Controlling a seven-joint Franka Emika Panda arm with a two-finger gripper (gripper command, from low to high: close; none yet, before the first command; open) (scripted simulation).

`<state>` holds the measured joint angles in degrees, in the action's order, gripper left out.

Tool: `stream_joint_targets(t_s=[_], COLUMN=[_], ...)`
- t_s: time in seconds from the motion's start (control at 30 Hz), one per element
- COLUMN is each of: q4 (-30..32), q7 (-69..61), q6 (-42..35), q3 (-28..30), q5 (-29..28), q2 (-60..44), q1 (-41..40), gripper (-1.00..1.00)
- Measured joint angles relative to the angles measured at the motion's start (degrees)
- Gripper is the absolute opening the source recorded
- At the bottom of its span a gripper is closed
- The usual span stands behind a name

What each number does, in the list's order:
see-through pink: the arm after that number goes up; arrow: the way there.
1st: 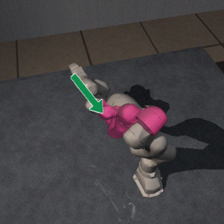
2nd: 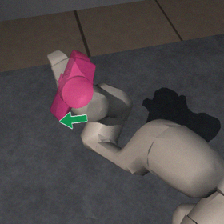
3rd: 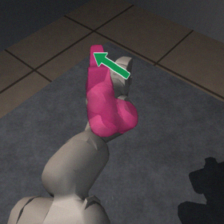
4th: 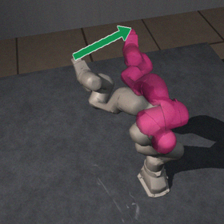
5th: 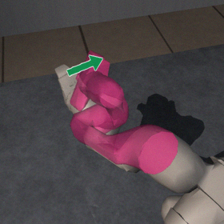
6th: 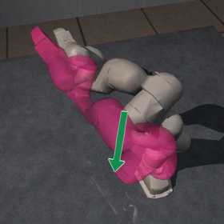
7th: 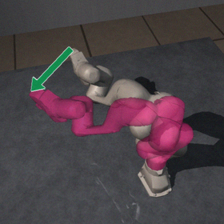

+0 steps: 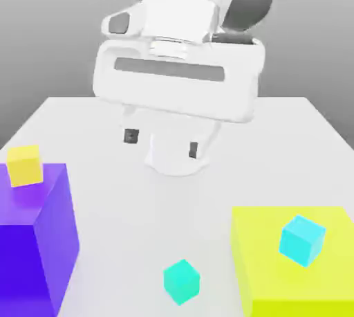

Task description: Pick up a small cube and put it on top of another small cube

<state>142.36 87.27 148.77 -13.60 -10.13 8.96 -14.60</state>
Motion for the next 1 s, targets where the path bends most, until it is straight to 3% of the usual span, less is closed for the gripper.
stream_joint_targets(t_s=[0.17,0.33,0.5,0.53,0.77,0.93,1.0], q4=[3.0,5.8,4.2,3.9,3.9,5.8,4.8], q7=[10.5,17.5,21.9,22.5,22.5,18.5,18.2], q6=[4.9,10.4,17.9,19.1,19.3,12.5,9.5], q3=[-0.4,-0.3,4.7,5.8,5.9,1.5,1.2], q5=[-1.2,1.4,-2.9,-3.6,-3.6,1.7,0.6], q2=[-10.2,-19.7,-29.6,-31.0,-31.1,-22.4,-20.1], q1=[-0.7,0.2,4.3,5.1,5.2,2.0,2.7], gripper=[0.0,0.0,0.0,-1.0,-1.0,-1.0,-1.0])
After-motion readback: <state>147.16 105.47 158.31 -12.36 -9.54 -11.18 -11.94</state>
